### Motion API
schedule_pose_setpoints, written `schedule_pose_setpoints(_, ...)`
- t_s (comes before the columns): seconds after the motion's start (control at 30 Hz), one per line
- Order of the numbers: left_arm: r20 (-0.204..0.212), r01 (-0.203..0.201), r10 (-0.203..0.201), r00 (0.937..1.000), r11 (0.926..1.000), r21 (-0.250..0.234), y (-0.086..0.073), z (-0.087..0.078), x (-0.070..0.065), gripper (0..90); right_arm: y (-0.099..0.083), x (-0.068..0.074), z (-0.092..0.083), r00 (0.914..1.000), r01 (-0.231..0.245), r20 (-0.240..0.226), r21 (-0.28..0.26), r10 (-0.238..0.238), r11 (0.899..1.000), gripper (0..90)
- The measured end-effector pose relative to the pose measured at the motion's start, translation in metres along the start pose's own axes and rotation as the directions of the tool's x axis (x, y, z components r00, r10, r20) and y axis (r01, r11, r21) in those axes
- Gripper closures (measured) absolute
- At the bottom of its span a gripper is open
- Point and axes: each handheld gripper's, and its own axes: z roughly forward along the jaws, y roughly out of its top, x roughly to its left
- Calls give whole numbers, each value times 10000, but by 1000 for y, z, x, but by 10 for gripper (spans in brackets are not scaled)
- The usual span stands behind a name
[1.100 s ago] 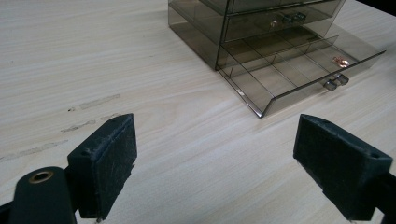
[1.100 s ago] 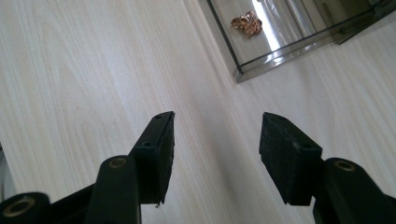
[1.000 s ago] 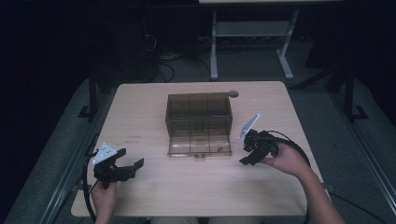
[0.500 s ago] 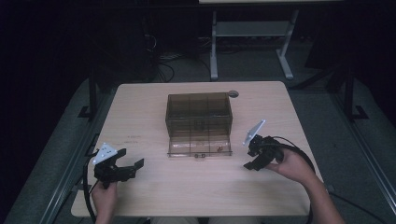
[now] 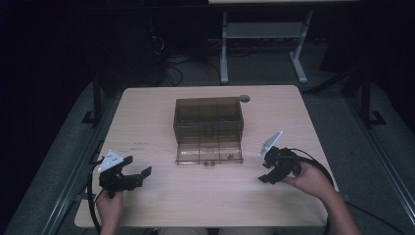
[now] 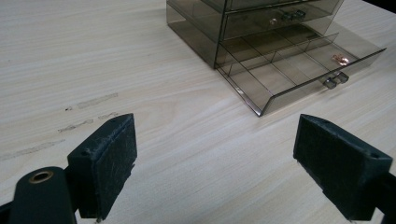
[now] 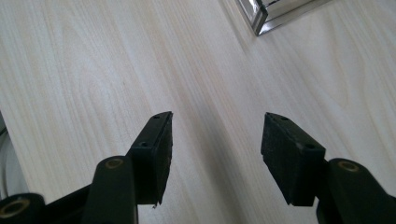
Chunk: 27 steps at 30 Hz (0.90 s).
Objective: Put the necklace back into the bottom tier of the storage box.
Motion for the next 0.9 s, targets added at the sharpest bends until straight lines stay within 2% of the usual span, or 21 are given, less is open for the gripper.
schedule_pose_setpoints(0.9, 14, -71, 71, 10000, 10000, 49, 0, 1, -1, 130, -25, 17, 2, 9996, -239, 156, -315, 244, 9992, 394)
